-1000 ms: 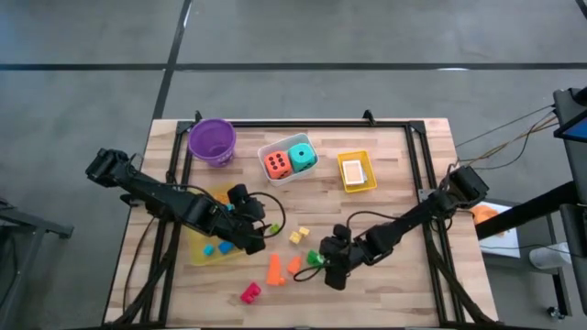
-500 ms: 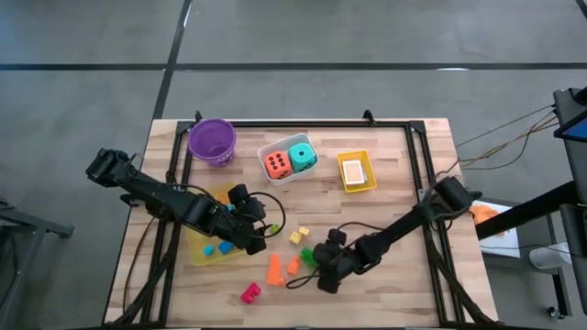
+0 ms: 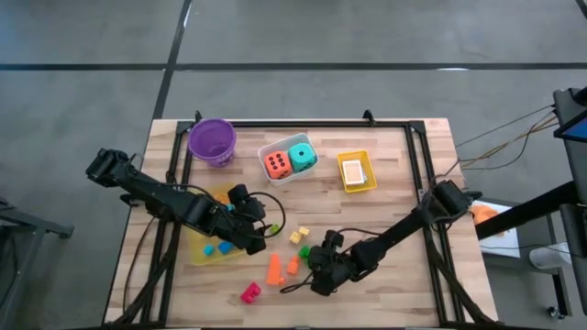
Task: Pick & Place Toys
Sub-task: Put the dark green game piece into the light yellow bin
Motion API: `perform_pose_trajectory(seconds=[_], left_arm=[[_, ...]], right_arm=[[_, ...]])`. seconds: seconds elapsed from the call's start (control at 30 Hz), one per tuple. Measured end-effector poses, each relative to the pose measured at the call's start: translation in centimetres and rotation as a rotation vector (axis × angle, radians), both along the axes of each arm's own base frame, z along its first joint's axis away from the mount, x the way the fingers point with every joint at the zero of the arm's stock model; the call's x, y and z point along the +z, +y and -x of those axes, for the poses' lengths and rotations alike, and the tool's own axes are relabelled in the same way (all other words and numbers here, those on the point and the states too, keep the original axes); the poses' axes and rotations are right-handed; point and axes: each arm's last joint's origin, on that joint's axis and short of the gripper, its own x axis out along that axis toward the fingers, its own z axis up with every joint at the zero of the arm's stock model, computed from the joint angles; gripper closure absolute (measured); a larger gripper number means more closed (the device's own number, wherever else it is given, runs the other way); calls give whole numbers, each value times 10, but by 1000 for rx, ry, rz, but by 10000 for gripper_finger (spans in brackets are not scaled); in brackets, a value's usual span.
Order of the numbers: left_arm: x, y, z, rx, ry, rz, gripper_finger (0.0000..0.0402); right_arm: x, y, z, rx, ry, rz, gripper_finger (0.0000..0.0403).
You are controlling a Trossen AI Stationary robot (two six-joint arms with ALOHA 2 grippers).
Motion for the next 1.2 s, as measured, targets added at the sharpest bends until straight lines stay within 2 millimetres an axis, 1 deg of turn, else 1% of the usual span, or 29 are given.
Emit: perform_pose_trajectory(seconds=[0.13,0.37,0.5,0.63,0.87,0.97,1.17,1.2], left_arm=[[0,0,0,3,-1,3,119],[0,0,0,3,-1,3,119],[0,0,0,3,-1,4,119],[0,0,0,3,-1,3,119],[0,0,0,5,-1,5,119],[0,0,0,5,-1,4,119],[0,0,0,5,-1,5,119],[0,0,0,5,-1,5,119]], right_arm=[[9,-3,-4,-61,-34,-44,179],[8,-20,-14,-135,-24,-54,179],[4,-29,-14,-167,32,-70,179],[-4,-29,-17,-165,59,-101,179],[-6,-28,-17,-163,65,-99,184],[-7,-28,-17,-157,68,-102,216],[-6,-28,-18,-129,74,-88,331],[-6,-28,-18,-123,75,-85,338]])
